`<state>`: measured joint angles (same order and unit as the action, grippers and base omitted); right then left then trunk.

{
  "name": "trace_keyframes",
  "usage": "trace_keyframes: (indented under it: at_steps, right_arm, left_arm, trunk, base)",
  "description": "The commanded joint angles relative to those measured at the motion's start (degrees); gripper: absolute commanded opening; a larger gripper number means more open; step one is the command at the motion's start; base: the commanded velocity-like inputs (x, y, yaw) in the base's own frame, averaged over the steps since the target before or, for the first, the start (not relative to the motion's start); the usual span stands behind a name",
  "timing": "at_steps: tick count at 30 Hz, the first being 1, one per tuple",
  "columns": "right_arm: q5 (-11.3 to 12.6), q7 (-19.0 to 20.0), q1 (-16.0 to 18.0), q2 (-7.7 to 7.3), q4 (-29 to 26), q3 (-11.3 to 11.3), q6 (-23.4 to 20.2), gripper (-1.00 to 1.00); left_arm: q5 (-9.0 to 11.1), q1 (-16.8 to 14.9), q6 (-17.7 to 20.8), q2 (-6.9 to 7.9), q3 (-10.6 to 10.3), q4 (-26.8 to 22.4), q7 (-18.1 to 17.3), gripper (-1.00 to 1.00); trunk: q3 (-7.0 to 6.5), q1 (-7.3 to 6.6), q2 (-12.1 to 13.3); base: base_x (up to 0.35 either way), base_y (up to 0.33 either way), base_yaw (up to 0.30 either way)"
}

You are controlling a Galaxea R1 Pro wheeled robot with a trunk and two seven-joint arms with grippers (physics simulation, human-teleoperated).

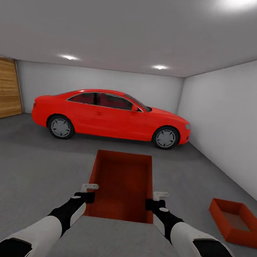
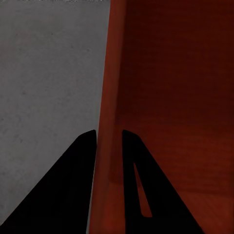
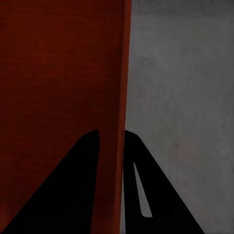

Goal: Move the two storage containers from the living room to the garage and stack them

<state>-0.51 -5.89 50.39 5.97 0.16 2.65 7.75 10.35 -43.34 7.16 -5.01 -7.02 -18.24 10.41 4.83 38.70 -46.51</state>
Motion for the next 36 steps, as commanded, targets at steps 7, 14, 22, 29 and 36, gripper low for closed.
trace_keyframes:
  at_steps: [7,14,22,29,36]
  right_arm:
    - [0.8,-2.3,0.0,-2.36,0.2,-1.4,0.2,-1.00]
    - [0.8,-2.3,0.0,-2.41,0.2,-1.4,0.2,-1.00]
    - [0.8,-2.3,0.0,-2.41,0.2,-1.4,0.2,-1.00]
    - [0.8,-2.3,0.0,-2.38,0.2,-1.4,0.2,-1.00]
    - [0.8,-2.3,0.0,-2.36,0.2,-1.4,0.2,-1.00]
  left_arm:
    - [-0.8,-0.1,-2.4,0.09,1.4,-0.3,4.0,-1.00]
    - [-0.8,-0.1,-2.4,0.09,1.4,-0.2,4.0,-1.00]
    - [-0.8,-0.1,-2.4,0.17,1.4,-0.2,4.0,-1.00]
    - [-0.8,-0.1,-2.4,0.17,1.4,-0.2,4.0,-1.00]
    - [-0.8,-0.1,-2.4,0.11,1.4,-0.2,4.0,-1.00]
  trunk:
    - [0.10,0.05,-0.1]
    - [0.10,0.05,-0.1]
    - [0.10,0.05,-0.1]
    - [0.10,0.05,-0.1]
    - [0.10,0.05,-0.1]
  base:
    - [0.322,0.000,0.000]
    - [0.322,0.000,0.000]
    - [0.322,0.000,0.000]
    - [0.322,0.000,0.000]
    - [0.322,0.000,0.000]
